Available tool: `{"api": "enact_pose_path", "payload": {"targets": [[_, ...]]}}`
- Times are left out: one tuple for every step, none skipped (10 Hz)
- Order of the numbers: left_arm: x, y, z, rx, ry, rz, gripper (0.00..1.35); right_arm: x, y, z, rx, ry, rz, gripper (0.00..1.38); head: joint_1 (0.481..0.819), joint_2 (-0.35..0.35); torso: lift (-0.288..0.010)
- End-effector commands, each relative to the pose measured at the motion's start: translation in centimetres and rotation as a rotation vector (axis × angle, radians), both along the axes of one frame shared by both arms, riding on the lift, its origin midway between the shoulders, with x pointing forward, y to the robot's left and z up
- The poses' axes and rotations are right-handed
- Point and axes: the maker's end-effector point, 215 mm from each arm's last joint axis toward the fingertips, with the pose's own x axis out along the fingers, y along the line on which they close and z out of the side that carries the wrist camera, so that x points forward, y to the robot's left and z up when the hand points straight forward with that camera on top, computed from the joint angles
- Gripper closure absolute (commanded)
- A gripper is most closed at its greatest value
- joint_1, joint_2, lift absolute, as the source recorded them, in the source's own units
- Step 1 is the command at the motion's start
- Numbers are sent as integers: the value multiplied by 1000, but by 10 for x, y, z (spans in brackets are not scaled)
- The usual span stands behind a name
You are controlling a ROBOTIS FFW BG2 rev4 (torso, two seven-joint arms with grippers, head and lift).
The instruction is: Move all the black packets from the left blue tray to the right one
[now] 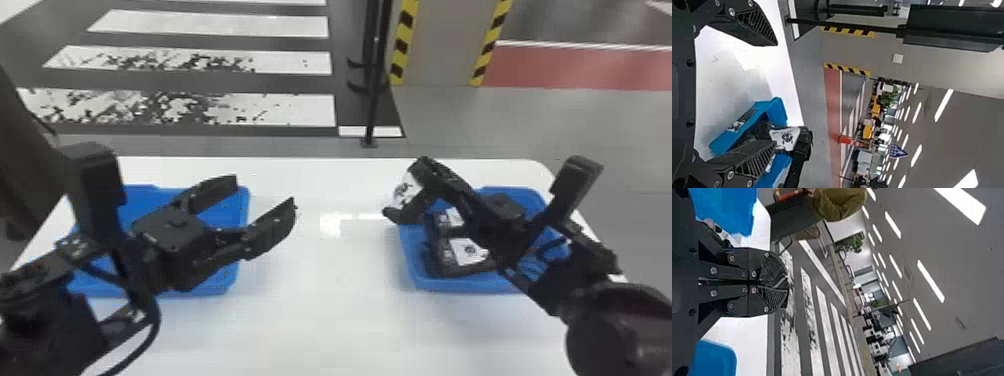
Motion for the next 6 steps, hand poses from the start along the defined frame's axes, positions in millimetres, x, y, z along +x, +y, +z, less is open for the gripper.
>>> {"api": "enact_pose_path", "payload": {"targets": [[-16,30,22,-22,-56,71,134,20,-60,-18,-57,22,-112,1282,695,-66,-140],[-28,43,33,-29,-82,101,134,27,-96,-34,-95,50,-178,1282,695,-83,-140],[-43,56,38,-27,-88,133,134,30,-125,-50,-126,82,-231,1210,695,-110,-140],[-57,76,37,-13,-76,183,134,28,-142,-70,-136,124,-258,782,695,-139,-140],[-68,94,32,7,-59,228,134,25,-156,-70,-154,108,-289,344,695,-151,-140],[-77,107,29,27,-44,258,134,14,-161,-65,-186,83,-314,76,695,-152,-140]]}}
